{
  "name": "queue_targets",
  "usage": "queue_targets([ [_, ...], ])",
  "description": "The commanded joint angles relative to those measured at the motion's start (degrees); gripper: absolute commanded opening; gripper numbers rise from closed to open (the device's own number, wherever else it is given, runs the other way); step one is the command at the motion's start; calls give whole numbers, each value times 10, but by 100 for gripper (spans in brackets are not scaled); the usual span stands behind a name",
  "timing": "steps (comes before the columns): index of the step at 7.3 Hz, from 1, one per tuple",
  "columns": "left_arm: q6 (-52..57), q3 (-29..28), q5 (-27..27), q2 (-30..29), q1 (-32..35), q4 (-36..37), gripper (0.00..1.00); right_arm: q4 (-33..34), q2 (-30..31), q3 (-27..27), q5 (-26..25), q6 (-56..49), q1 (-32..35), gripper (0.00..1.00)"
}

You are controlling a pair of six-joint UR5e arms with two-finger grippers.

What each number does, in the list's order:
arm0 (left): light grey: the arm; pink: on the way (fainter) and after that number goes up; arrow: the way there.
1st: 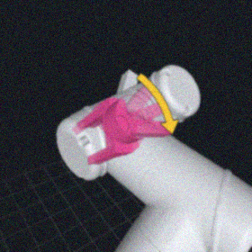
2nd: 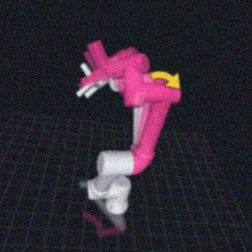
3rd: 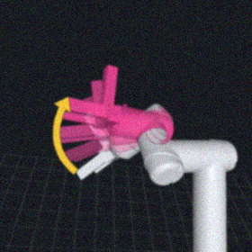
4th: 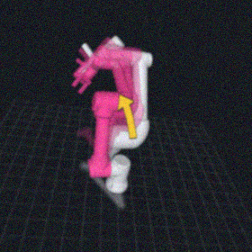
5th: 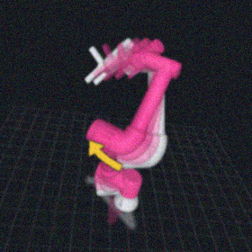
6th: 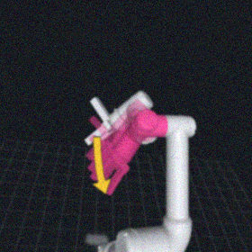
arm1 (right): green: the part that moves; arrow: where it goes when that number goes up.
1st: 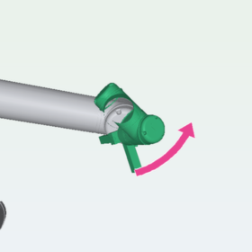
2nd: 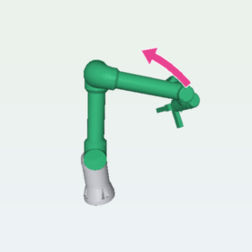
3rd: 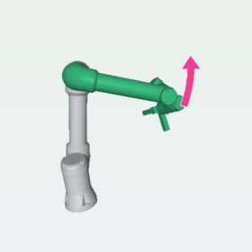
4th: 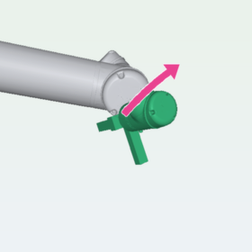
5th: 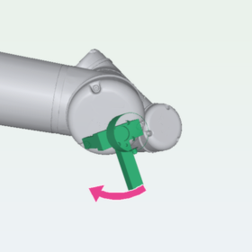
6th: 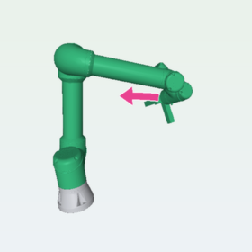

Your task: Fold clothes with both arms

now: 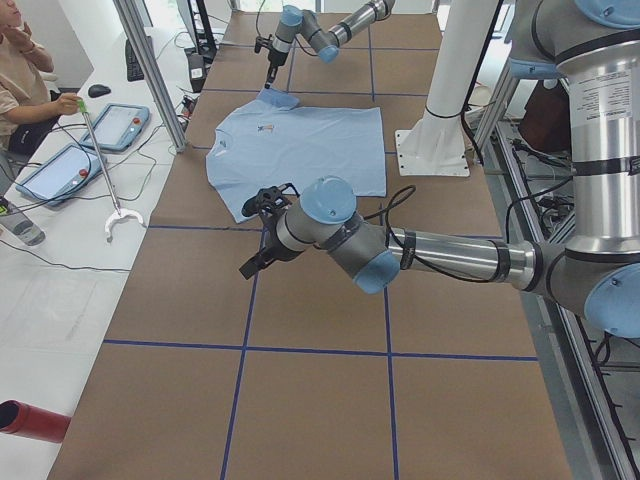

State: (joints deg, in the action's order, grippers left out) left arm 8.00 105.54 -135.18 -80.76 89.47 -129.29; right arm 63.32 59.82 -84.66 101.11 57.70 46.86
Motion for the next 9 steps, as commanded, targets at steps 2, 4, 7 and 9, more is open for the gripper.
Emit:
queue_targets([
  [2, 0, -1, 0, 0, 0, 0, 100, 49, -52, -2, -114, 41, -91, 0],
  [4, 0, -2, 0, 1, 0, 0, 100, 50, -65, 17, -143, 42, -102, 0],
  [7, 0, -3, 0, 1, 0, 0, 100, 49, -112, 83, -148, 87, -102, 0],
  [9, 0, -3, -1, 1, 0, 0, 100, 48, -112, 85, -151, 88, -102, 0],
])
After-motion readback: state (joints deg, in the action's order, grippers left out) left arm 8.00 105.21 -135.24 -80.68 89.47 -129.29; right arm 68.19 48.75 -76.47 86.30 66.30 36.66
